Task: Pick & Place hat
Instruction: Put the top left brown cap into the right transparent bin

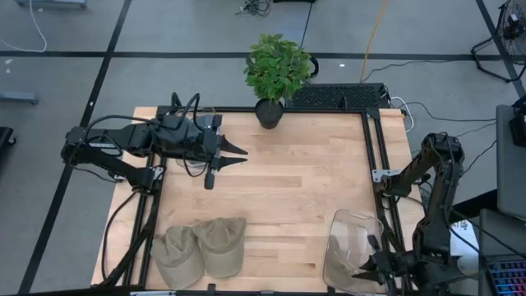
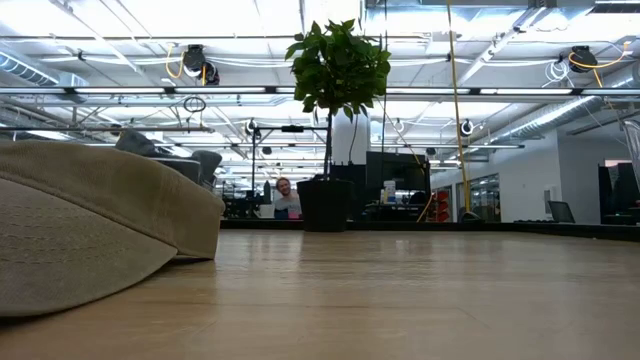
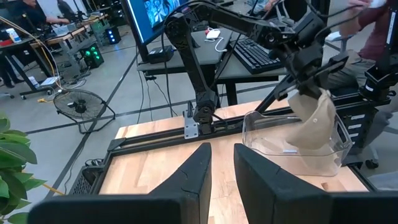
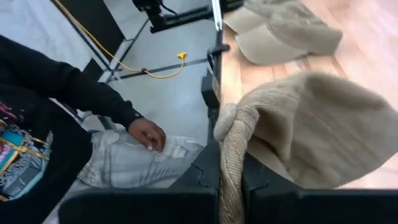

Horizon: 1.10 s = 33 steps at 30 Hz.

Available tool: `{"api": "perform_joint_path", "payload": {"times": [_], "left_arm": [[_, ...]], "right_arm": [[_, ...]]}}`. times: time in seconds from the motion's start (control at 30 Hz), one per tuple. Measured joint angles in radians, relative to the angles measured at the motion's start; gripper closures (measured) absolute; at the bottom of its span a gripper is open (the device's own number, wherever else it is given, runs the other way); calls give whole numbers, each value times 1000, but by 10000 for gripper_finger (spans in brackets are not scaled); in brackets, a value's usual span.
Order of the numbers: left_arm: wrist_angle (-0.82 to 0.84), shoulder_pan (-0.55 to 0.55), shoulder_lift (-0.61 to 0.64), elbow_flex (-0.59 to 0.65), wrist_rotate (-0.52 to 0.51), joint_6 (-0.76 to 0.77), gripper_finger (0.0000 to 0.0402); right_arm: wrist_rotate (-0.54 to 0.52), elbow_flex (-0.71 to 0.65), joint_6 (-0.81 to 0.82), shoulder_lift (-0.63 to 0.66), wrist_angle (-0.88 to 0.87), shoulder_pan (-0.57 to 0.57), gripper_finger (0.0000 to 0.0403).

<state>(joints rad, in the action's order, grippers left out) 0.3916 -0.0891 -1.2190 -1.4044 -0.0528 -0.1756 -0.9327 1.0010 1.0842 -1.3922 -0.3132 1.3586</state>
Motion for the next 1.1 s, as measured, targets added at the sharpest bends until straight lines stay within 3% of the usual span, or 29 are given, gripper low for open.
{"api": "perform_joint_path", "payload": {"times": [0.27,0.7,0.9,1.1], "left_arm": [[0,0,0,0,0,0,325],[0,0,0,0,0,0,325],[0,0,0,0,0,0,325],[0,0,0,0,0,0,325]], "right_arm": [[8,-51,90,10,5,-10,397],[-14,-51,42,97,20,-51,247],[-10,-51,36,129,24,-51,218],[37,-51,97,172,-13,-54,214]]}}
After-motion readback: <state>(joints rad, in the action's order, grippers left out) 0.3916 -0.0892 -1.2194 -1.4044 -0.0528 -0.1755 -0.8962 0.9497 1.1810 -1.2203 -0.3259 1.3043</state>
